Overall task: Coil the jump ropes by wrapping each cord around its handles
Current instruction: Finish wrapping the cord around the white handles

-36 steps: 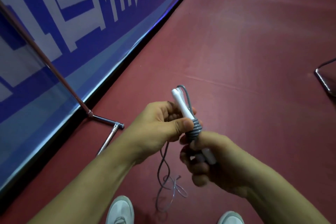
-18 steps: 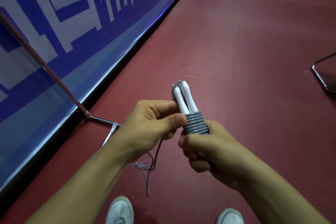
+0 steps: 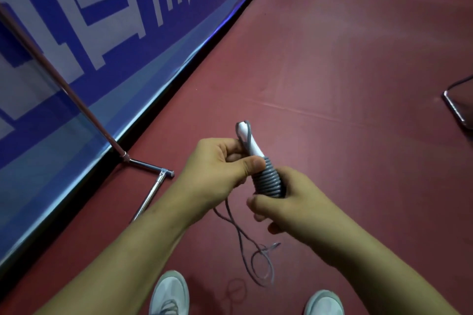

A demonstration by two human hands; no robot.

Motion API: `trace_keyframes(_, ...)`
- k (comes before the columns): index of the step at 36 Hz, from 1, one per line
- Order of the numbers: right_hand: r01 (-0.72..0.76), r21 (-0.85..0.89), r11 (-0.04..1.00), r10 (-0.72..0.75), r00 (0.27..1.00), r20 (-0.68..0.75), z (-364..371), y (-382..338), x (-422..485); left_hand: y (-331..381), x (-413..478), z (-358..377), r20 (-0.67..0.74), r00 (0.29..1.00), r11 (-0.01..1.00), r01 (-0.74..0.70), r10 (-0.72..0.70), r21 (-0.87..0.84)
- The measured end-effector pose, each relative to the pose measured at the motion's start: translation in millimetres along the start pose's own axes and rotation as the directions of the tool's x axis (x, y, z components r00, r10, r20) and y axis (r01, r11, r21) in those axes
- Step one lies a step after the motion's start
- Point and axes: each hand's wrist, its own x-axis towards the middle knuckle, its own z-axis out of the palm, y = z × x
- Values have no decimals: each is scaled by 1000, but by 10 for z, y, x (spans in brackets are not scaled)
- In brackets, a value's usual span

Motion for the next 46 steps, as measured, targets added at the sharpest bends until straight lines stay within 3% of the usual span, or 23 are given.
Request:
trace_keyframes(2, 47, -162, 986, -67, 990, -120, 61, 24, 21, -6, -13, 49, -25, 999, 998, -26, 28, 57)
trace_keyframes(4, 63, -81, 995, -76, 983, -169, 77, 17, 37, 9, -34, 76, -21, 998, 998, -54, 55, 37)
trace_keyframes(8, -6, 404, 915, -26, 997, 74, -34, -119, -9, 75, -69, 13, 33, 993, 989, -111, 115, -93)
trace_keyframes(11, -172, 581, 796, 4, 960, 279, -125, -156, -58, 59, -42, -41, 117, 986, 983, -104, 122, -151)
trace_keyframes(14, -381, 668, 639, -50, 846, 530, -202, -91, -77, 58, -32, -49, 255, 960, 963, -48, 118, -265)
trace_keyframes(17, -603, 672, 429, -252, 635, 730, -253, 28, -52, 71, -60, -21, 371, 922, 943, 23, 108, -331)
trace_keyframes(19, -634, 649, 421, -210, 628, 749, -262, 49, -38, 69, -63, -6, 384, 920, 942, 60, 76, -329)
trace_keyframes(21, -555, 622, 552, -1, 745, 667, -253, 1, -45, 51, -54, -3, 322, 946, 948, 57, 49, -314)
trace_keyframes(22, -464, 587, 663, 87, 827, 556, -245, -34, -51, 35, -47, -12, 275, 961, 952, 49, 38, -302)
trace_keyframes(25, -214, 345, 914, 152, 968, 198, -228, -66, -11, 20, -35, -34, 166, 986, 972, 29, 10, -233)
trace_keyframes(27, -86, 73, 994, 86, 996, 14, -172, -56, -6, 10, -39, -13, 103, 995, 982, 18, 2, -190)
trace_keyframes(29, -31, -198, 980, 9, 994, -113, -55, -44, -37, -9, -38, 22, 51, 999, 988, 11, -3, -152)
trace_keyframes(30, -13, -247, 969, -29, 986, -164, -3, -41, -42, -9, -39, 32, 36, 999, 990, 9, -4, -138)
trace_keyframes(32, 28, -167, 986, -58, 982, -179, 40, -69, -43, 12, -56, 23, 40, 999, 991, -5, 11, -137)
trace_keyframes(35, -2, 197, 980, -14, 997, 80, -44, -158, -76, 112, -106, -43, 114, 991, 980, -42, 65, -195)
trace_keyframes(38, -204, 474, 857, 0, 919, 395, -131, -213, -146, 201, -133, -75, 208, 970, 968, -77, 129, -240)
trace_keyframes(40, -346, 546, 763, -36, 821, 570, -176, -173, -155, 210, -127, -76, 278, 947, 958, -82, 161, -274)
trace_keyframes(42, -497, 581, 645, -171, 647, 743, -203, -72, -132, 211, -112, -64, 320, 932, 957, -79, 171, -280)
trace_keyframes(44, -619, 593, 515, -288, 527, 800, -209, -1, -105, 186, -84, -52, 336, 930, 960, -57, 151, -274)
trace_keyframes(45, -628, 601, 495, -274, 543, 794, -197, 11, -101, 163, -70, -45, 323, 937, 960, -41, 133, -277)
trace_keyframes(46, -601, 603, 524, -197, 603, 773, -186, 6, -95, 140, -55, -33, 294, 949, 958, -25, 113, -286)
